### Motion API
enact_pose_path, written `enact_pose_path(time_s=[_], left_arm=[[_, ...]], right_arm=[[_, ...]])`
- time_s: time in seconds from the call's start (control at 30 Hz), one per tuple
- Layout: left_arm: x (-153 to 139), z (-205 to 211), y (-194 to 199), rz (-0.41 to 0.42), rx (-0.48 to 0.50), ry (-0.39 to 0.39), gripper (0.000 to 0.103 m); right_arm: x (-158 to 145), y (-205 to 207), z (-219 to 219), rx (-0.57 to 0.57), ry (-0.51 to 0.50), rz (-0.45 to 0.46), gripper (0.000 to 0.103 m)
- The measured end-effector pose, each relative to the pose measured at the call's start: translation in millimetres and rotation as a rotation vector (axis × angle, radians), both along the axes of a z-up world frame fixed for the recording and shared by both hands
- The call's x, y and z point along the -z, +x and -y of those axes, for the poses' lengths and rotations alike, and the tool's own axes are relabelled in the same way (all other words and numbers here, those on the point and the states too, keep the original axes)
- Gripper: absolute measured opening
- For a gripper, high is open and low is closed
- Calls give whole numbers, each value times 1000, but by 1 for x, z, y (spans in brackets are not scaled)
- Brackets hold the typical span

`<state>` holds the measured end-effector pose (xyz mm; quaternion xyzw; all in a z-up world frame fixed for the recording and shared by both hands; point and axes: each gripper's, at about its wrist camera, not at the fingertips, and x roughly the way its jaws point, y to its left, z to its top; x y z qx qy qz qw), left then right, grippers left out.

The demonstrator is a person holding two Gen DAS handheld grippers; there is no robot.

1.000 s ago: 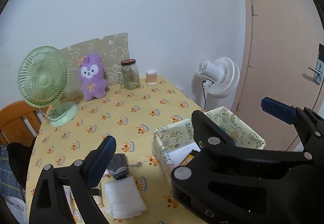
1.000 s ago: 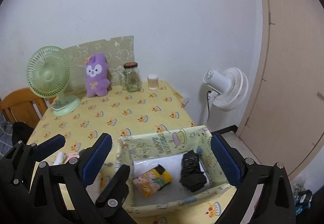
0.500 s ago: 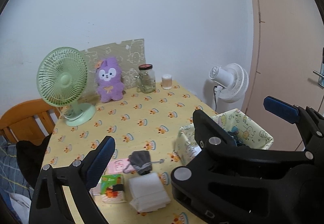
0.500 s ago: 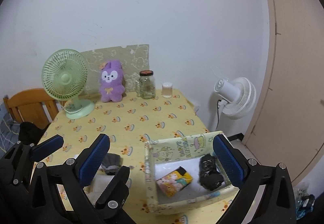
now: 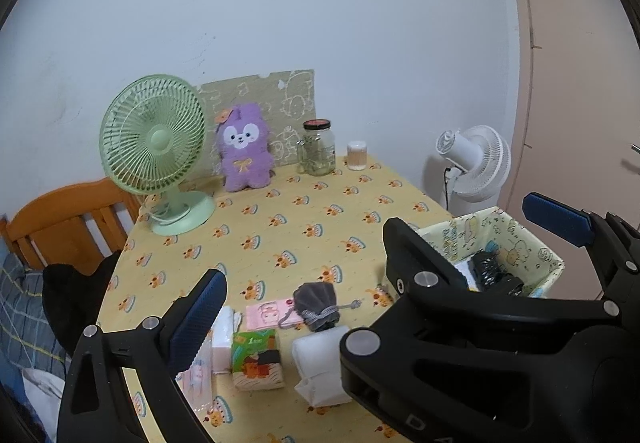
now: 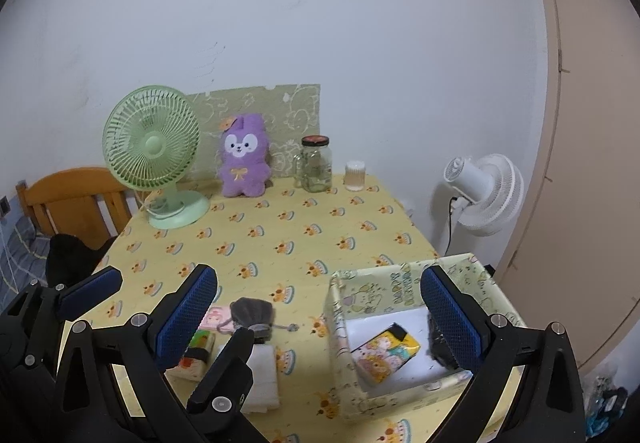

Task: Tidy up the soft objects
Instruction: 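Move both tools back over the remaining items on the table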

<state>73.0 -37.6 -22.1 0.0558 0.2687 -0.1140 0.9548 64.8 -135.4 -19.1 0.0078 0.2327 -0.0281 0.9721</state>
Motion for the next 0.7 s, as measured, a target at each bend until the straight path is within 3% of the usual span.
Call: enact_pose_path(time_s=[0.5, 0.7], left_arm=[[40, -27, 5, -54, -77, 13, 99], [63, -40, 8, -91, -104, -26, 99]], right_arm=[[40, 15, -26, -71, 35, -60, 103], [62, 24, -39, -94, 7, -102, 103]])
